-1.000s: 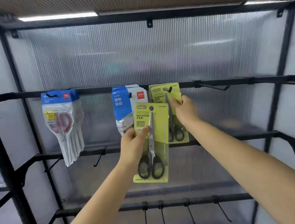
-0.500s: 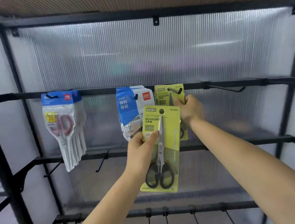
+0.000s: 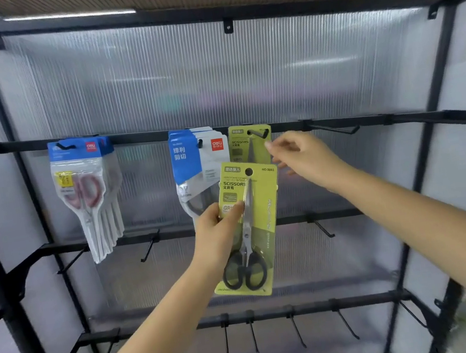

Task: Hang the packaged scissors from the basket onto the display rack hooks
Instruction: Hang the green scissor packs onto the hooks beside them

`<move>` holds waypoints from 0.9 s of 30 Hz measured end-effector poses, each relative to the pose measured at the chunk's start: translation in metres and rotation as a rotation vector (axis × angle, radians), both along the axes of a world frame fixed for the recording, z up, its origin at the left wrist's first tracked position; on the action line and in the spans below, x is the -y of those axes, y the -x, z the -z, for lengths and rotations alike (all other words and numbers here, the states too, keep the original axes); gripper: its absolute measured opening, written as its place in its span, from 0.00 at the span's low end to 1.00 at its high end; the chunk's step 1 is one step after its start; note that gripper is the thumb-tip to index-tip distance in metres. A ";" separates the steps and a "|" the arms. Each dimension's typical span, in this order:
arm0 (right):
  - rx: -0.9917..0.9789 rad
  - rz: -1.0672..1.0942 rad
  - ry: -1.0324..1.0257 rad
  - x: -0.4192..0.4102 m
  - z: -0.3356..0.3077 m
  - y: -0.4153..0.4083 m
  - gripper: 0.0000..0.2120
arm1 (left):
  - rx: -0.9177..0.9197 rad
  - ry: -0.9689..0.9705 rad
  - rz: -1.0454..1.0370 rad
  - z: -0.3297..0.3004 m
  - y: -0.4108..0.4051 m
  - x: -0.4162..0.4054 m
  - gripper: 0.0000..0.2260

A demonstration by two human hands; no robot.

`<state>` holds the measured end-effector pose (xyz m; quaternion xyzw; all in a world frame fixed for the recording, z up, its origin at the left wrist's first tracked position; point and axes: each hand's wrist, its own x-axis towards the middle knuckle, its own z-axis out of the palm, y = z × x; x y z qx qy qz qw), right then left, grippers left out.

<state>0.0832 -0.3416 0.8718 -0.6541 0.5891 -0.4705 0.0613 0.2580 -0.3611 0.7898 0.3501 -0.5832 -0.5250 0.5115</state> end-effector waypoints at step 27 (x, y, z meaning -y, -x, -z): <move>-0.191 0.128 0.077 -0.023 -0.048 0.000 0.03 | -0.037 0.044 -0.010 0.001 0.016 -0.017 0.05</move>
